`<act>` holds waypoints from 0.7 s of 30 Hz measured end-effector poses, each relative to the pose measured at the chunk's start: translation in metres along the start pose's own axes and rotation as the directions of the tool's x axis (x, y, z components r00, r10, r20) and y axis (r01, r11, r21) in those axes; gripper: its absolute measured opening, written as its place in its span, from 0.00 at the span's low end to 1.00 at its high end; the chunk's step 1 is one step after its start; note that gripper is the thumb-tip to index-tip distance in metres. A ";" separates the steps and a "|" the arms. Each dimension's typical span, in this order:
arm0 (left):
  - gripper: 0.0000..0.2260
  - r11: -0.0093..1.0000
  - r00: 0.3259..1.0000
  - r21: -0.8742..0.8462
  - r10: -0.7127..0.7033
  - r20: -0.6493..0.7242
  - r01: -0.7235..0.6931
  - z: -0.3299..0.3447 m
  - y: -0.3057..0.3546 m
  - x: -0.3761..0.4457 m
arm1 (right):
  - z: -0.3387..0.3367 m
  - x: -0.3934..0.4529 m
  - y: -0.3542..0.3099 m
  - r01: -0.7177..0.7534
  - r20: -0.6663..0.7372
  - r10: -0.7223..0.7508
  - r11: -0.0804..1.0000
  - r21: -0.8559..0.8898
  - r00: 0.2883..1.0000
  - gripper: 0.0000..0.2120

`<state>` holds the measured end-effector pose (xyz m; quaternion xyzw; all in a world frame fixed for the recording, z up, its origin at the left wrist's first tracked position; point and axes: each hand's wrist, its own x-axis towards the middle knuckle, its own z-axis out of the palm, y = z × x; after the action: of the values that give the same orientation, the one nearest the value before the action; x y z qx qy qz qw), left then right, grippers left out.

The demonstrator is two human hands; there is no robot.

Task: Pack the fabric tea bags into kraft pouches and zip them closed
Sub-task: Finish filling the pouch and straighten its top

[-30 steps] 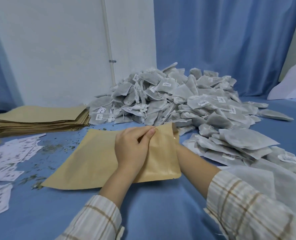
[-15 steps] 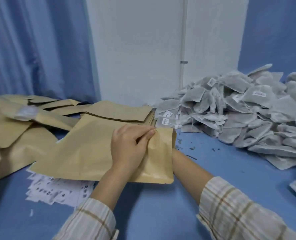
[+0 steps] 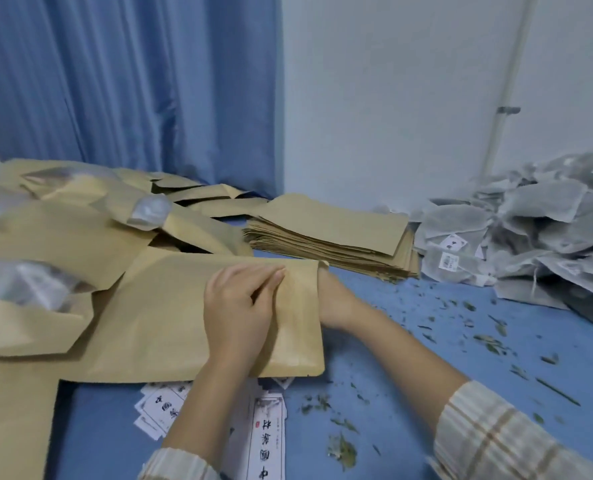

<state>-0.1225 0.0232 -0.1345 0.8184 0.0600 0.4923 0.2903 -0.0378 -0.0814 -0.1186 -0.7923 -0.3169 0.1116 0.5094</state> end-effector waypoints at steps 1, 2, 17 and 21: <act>0.08 1.000 1.000 0.021 -0.014 -0.008 0.014 0.000 -0.004 0.002 | -0.008 0.001 0.004 0.016 -0.070 -0.015 1.000 0.022 0.997 0.18; 0.08 0.999 1.000 0.039 -0.027 -0.015 0.028 0.000 -0.008 0.003 | -0.018 0.003 0.013 0.051 -0.142 -0.048 0.999 0.015 0.989 0.17; 0.06 0.997 0.994 0.057 -0.041 -0.096 0.046 0.004 -0.025 0.000 | -0.013 0.030 0.072 -0.066 -0.123 -0.006 0.815 -0.575 0.992 0.18; 0.05 0.999 0.997 0.038 -0.015 -0.074 0.018 0.010 -0.021 0.001 | -0.016 0.029 0.071 -0.105 -0.170 0.034 0.900 -0.424 0.985 0.10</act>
<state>-0.1100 0.0371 -0.1487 0.8047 0.0870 0.5184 0.2759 0.0206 -0.0949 -0.1694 -0.9024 -0.2636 -0.0064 0.3407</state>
